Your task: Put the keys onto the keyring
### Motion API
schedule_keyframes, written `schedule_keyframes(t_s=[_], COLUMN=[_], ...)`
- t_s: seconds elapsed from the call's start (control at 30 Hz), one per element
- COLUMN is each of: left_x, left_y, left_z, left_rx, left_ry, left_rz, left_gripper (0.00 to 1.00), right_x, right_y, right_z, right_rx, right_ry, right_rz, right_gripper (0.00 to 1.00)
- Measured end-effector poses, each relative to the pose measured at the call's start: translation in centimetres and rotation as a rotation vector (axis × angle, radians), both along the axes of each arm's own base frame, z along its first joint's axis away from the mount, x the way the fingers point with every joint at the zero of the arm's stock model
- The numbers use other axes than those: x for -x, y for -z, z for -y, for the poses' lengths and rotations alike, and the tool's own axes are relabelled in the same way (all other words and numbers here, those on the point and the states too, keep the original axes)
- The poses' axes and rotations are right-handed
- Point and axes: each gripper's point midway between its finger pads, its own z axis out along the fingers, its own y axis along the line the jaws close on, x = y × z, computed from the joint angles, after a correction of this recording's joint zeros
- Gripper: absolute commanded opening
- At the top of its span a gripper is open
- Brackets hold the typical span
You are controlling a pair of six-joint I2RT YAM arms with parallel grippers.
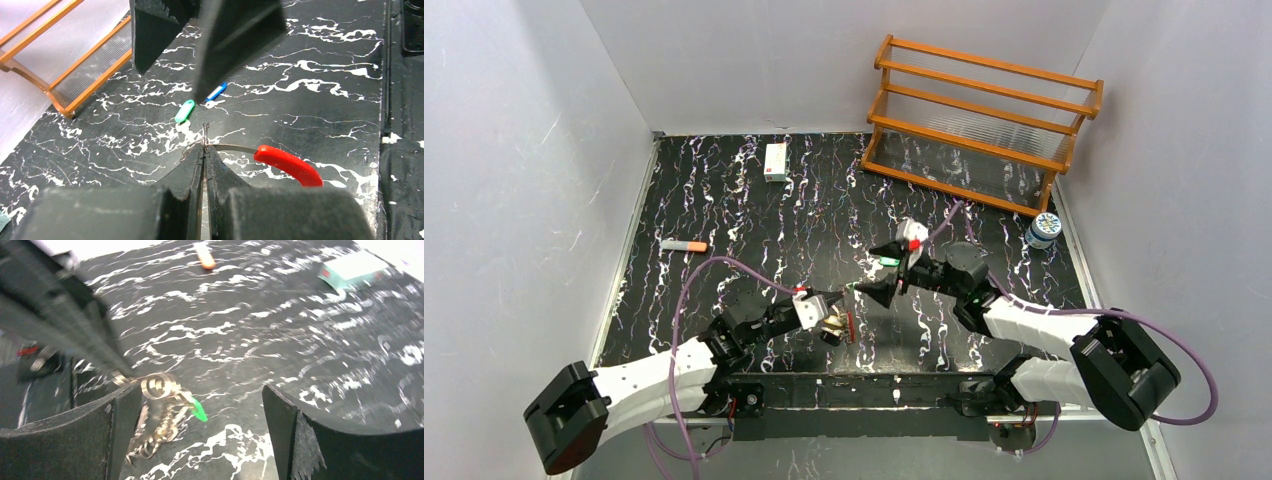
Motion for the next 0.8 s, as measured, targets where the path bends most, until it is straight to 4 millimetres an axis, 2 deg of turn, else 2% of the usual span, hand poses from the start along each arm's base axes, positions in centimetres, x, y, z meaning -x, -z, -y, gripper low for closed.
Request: schedule_keyframes(t_s=[0.27, 0.37, 0.43, 0.53, 0.6, 0.67, 0.8], left_x=[-0.6, -0.9, -1.1, -1.6, -1.8, -2.2, -3.0], left_y=[0.1, 0.4, 0.7, 1.3, 1.7, 2.2, 3.0], left_z=[-0.5, -0.7, -0.8, -1.2, -1.4, -1.7, -2.1], left_rx=[0.008, 0.012, 0.014, 0.015, 0.016, 0.016, 0.012], left_ry=[-0.050, -0.078, -0.104, -0.146, -0.177, -0.209, -0.282], left_rz=[-0.018, -0.050, -0.074, -0.115, -0.145, -0.172, -0.229], left_gripper=[0.00, 0.00, 0.00, 0.00, 0.00, 0.00, 0.00], right_x=[-8.5, -11.3, -12.6, -13.2, -12.8, -12.3, -11.5], right_y=[-0.3, 1.3, 3.1, 6.5, 8.7, 10.4, 12.8], right_z=[1.3, 2.4, 3.6, 5.5, 6.5, 7.2, 8.1], right_rx=[0.024, 0.063, 0.102, 0.181, 0.243, 0.303, 0.406], right_ry=[0.415, 0.552, 0.634, 0.736, 0.783, 0.817, 0.867], right_rz=[-0.342, -0.477, -0.569, -0.697, -0.767, -0.820, -0.899], right_gripper=[0.99, 0.97, 0.91, 0.81, 0.71, 0.65, 0.60])
